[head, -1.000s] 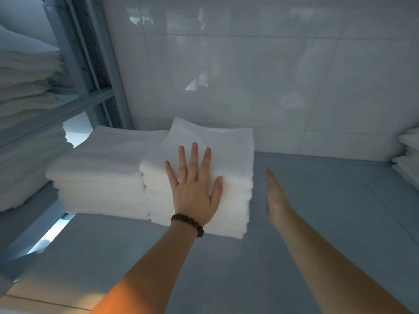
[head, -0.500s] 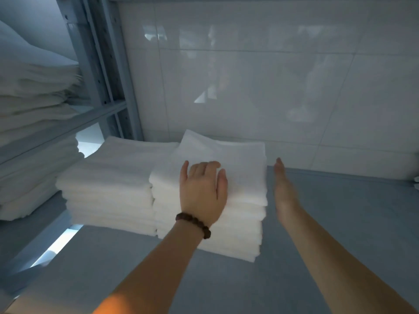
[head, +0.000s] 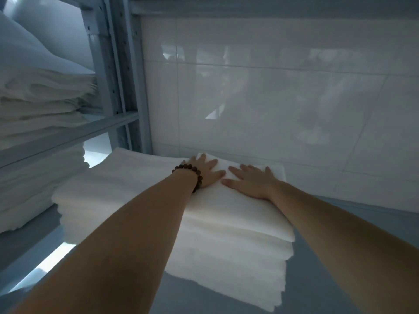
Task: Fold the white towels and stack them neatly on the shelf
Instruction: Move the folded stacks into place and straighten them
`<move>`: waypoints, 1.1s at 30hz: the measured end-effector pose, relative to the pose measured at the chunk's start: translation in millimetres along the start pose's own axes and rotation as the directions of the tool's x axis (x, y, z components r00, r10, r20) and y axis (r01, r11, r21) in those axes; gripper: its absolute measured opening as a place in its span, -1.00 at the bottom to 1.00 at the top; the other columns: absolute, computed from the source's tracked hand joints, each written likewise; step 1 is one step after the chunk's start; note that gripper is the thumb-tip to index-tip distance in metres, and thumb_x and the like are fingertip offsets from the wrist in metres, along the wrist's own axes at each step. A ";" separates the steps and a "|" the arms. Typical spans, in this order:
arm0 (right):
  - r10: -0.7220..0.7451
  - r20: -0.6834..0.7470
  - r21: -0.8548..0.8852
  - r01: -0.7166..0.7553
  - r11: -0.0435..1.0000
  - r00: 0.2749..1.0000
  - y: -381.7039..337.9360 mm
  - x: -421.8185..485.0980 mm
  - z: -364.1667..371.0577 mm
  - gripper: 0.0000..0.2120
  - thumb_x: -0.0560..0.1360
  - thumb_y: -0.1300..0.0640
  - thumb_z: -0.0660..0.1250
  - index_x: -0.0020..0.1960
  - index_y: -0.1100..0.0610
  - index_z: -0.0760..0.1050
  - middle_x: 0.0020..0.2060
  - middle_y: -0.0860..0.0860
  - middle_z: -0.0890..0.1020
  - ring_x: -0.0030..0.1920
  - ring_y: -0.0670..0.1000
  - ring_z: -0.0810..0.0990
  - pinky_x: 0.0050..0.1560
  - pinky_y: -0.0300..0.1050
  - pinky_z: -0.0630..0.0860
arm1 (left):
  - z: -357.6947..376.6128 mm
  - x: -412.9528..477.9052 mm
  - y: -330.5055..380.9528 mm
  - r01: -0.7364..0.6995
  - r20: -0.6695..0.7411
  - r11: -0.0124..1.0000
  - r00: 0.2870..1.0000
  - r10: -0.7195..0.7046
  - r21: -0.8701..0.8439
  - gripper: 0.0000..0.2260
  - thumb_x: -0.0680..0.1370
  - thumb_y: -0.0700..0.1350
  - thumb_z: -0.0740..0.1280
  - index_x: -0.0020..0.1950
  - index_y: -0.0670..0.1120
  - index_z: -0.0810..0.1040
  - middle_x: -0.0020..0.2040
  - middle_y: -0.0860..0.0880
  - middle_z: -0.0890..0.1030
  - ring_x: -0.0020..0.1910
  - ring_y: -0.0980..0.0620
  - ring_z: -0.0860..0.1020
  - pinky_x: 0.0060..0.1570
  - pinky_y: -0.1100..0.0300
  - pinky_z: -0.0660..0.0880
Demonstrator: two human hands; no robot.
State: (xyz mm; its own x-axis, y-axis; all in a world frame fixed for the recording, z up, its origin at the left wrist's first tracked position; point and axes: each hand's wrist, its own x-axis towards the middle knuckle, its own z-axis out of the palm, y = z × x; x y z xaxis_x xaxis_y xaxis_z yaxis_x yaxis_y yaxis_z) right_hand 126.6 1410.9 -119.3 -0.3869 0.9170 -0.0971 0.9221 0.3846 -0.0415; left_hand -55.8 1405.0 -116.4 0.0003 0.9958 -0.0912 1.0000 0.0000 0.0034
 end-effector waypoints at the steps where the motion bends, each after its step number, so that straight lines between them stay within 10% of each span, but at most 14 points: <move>1: 0.037 0.006 -0.007 -0.037 0.999 0.999 5.2 -1.8 1.5 -0.19 0.35 -0.55 -0.18 0.51 -0.21 -0.08 0.55 0.01 0.01 0.53 0.05 -0.01 0.44 0.29 -0.16 | 3.1 1.1 -0.7 0.025 0.016 0.999 1.000 -0.024 -0.042 -0.33 0.49 0.43 -0.12 0.53 0.16 -0.03 0.57 0.00 -0.08 0.53 -0.12 -0.02 0.45 -0.17 -0.03; 10: 0.299 0.055 0.067 -0.302 0.951 0.953 37.1 -47.4 -11.5 -0.06 0.30 -0.59 -0.15 0.53 -0.09 -0.09 0.55 0.06 -0.07 0.54 0.13 -0.11 0.44 0.34 -0.18 | -18.0 -27.9 -2.5 0.082 0.086 0.995 0.993 -0.076 -0.064 -0.30 0.51 0.40 -0.08 0.55 0.06 0.00 0.56 -0.08 0.03 0.52 -0.12 0.05 0.45 -0.07 0.02; 15: 0.200 0.040 0.150 -0.204 0.967 0.979 -5.5 -89.7 -1.0 0.03 0.13 -0.66 -0.25 0.51 -0.20 -0.13 0.55 -0.03 -0.13 0.54 0.08 -0.18 0.41 0.34 -0.20 | -3.8 -75.7 13.8 -0.083 0.008 0.996 0.996 0.083 -0.021 -0.31 0.42 0.45 -0.22 0.50 0.22 0.01 0.56 0.01 0.05 0.52 -0.10 0.04 0.38 -0.20 -0.01; 24: 0.225 -0.076 0.302 -0.192 0.934 0.971 5.4 -122.9 17.4 -0.25 0.51 -0.36 -0.01 0.54 0.04 -0.05 0.55 0.00 -0.10 0.54 0.02 -0.15 0.51 0.09 -0.09 | 28.0 -132.1 -29.4 -0.139 -0.242 0.987 0.963 0.115 -0.085 -0.48 0.62 0.18 -0.18 0.53 0.03 0.10 0.55 -0.01 0.10 0.53 0.01 0.04 0.48 -0.01 0.00; 26: 0.288 -0.126 0.654 -0.139 0.744 0.949 9.7 -133.4 24.4 -0.37 0.58 -0.20 0.05 0.54 0.05 0.01 0.55 -0.01 -0.02 0.54 -0.02 -0.03 0.50 -0.08 -0.06 | 40.0 -146.2 -32.5 -0.079 -0.469 0.995 0.882 0.039 -0.066 -0.44 0.60 0.21 -0.16 0.53 -0.02 0.14 0.54 -0.09 0.13 0.53 -0.07 0.04 0.48 -0.08 -0.07; 30: 0.314 0.033 0.974 0.039 -0.222 0.949 -4.3 -159.5 62.4 -0.55 0.59 -0.15 0.05 0.33 0.06 0.44 0.24 0.04 0.56 0.23 0.05 0.52 0.28 -0.06 0.40 | 86.3 -173.9 17.7 -0.278 -0.802 0.951 0.533 0.270 0.135 -0.33 0.52 0.30 0.12 0.54 0.00 0.12 0.55 -0.17 0.05 0.52 -0.23 0.03 0.40 -0.33 -0.09; 33: 0.291 0.080 0.903 0.054 -0.425 0.953 -14.2 -162.5 80.9 -0.50 0.58 -0.22 0.02 0.15 0.08 0.57 0.02 0.07 0.68 0.03 0.09 0.64 0.05 -0.02 0.56 | 118.1 -165.6 64.2 -0.308 -0.787 0.902 0.453 0.420 0.303 -0.28 0.50 0.36 0.16 0.54 0.05 0.06 0.55 -0.18 0.01 0.52 -0.23 0.03 0.34 -0.43 -0.07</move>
State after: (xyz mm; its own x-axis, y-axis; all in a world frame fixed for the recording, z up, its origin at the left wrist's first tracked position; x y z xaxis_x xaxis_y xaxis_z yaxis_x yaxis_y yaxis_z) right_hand 176.2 1247.9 -183.4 -0.1009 0.9777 -0.1840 -0.4137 -0.2095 -0.8860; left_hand 8.8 1229.3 -218.7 0.4170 0.5230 0.7433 0.9026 -0.3346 -0.2709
